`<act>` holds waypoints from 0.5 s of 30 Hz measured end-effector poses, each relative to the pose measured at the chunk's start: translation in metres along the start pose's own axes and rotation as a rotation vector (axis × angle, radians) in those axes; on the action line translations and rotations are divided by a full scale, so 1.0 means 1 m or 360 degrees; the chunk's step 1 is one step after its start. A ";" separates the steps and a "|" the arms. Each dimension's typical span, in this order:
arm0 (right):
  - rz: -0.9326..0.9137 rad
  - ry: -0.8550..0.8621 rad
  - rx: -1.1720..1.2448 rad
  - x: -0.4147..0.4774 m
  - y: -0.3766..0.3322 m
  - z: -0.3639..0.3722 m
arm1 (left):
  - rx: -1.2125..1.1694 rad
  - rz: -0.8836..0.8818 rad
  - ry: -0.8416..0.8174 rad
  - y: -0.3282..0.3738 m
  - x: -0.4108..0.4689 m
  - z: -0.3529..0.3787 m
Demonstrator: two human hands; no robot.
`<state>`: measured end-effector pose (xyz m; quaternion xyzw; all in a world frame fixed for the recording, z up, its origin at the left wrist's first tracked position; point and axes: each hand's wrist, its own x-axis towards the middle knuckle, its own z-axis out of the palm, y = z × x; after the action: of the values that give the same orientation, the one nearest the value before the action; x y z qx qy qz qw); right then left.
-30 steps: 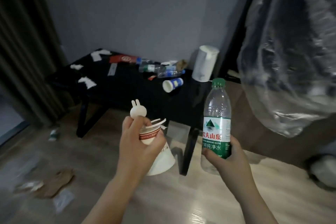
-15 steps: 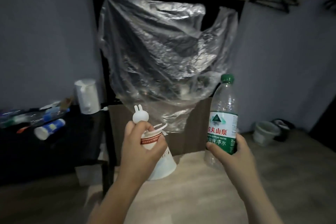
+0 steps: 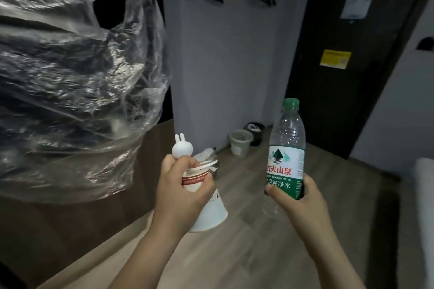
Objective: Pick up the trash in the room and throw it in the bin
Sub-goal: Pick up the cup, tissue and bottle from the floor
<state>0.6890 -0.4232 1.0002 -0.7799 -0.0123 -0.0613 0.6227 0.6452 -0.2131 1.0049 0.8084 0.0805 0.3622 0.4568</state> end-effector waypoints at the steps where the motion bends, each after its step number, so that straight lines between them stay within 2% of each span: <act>1: 0.0010 0.0029 -0.0004 0.011 0.003 -0.002 | -0.0011 0.0004 -0.0031 -0.003 0.009 0.012; 15: 0.0078 0.0269 -0.0155 0.241 0.027 0.031 | -0.0188 -0.0037 -0.0183 -0.084 0.216 0.167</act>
<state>0.9327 -0.4131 0.9938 -0.8015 0.0625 -0.1121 0.5841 0.9287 -0.1790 0.9957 0.7985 0.0420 0.3141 0.5117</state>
